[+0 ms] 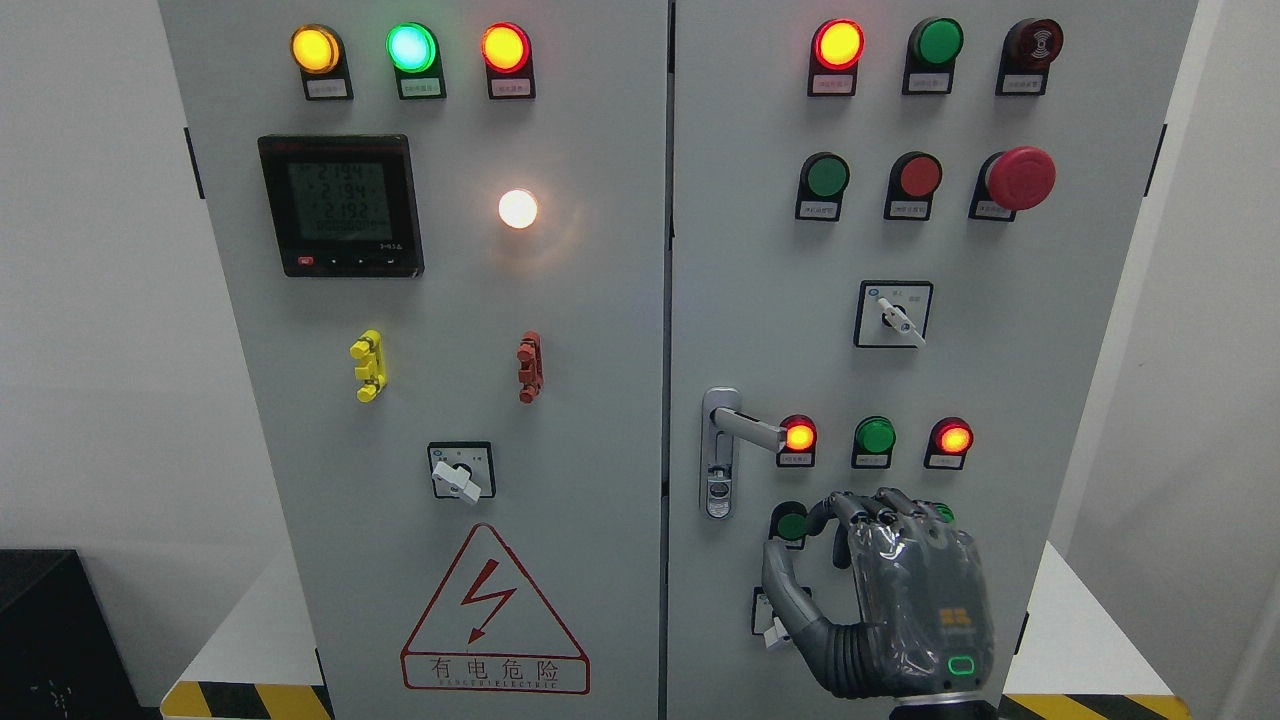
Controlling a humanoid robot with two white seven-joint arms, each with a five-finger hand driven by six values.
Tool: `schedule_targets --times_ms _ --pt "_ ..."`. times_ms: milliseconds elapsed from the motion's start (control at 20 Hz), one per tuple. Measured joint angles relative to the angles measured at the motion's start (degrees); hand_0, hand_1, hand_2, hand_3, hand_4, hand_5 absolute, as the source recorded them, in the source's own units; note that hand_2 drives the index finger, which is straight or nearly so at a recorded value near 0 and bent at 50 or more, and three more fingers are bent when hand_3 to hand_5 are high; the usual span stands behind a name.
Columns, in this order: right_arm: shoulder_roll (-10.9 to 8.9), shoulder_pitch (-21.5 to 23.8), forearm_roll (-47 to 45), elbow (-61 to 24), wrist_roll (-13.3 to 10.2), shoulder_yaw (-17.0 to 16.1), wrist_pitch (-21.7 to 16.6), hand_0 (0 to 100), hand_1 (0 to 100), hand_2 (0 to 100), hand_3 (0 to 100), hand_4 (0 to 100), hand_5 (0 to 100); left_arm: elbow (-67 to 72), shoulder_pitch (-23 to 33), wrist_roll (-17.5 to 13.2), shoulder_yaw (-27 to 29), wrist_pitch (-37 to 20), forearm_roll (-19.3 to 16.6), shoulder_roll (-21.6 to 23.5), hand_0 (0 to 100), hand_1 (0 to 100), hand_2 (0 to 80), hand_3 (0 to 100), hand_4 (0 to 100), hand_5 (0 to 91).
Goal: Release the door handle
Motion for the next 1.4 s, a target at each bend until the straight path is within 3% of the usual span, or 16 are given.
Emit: schedule_targets --times_ms 100,200,250,351,451,651,902,1403 --pt "-0.01 0.8 -1.3 -0.6 -0.4 -1.6 -2.2 45 30 28 33 25 11 0.0 0.0 0.0 0.0 0.0 0.0 0.0 0 0 4.5 10 0 0.0" --pt "-0.02 1.6 -2.5 -1.1 -0.4 -3.3 -3.5 45 30 16 16 9 0 0.0 0.0 0.0 0.0 0.1 0.0 0.0 0 0 4.5 10 0 0.0" --pt "-0.03 1.9 -3.1 -1.4 -0.4 -4.1 -4.1 45 29 15 14 7 0 0.0 0.0 0.0 0.0 0.1 0.0 0.0 0 0 4.5 10 0 0.0" --pt "-0.05 2.5 -4.1 -1.7 -0.5 -5.5 -4.9 46 29 5 1 0 0 0.0 0.0 0.0 0.0 0.1 0.0 0.0 0 0 4.4 10 0 0.0" --pt "-0.08 3.0 -5.0 -2.1 -0.7 -7.0 -5.6 48 26 0 0 0 0 0.0 0.0 0.0 0.0 0.1 0.0 0.0 0 0 4.4 10 0 0.0" --pt "-0.21 3.5 -7.7 -2.5 -0.2 -9.8 -7.3 50 19 0 0 0 0 0.0 0.0 0.0 0.0 0.1 0.0 0.0 0 0 4.4 10 0 0.0" --pt "-0.34 3.7 -9.5 -3.0 1.7 -12.1 -8.1 43 17 0 0 0 0 0.0 0.0 0.0 0.0 0.4 0.0 0.0 0 0 4.4 10 0 0.0" --pt "-0.45 3.3 -11.5 -3.4 2.4 -14.6 -9.6 37 18 0 0 0 0 0.0 0.0 0.0 0.0 0.0 0.0 0.0 0 0 4.4 11 0 0.0"
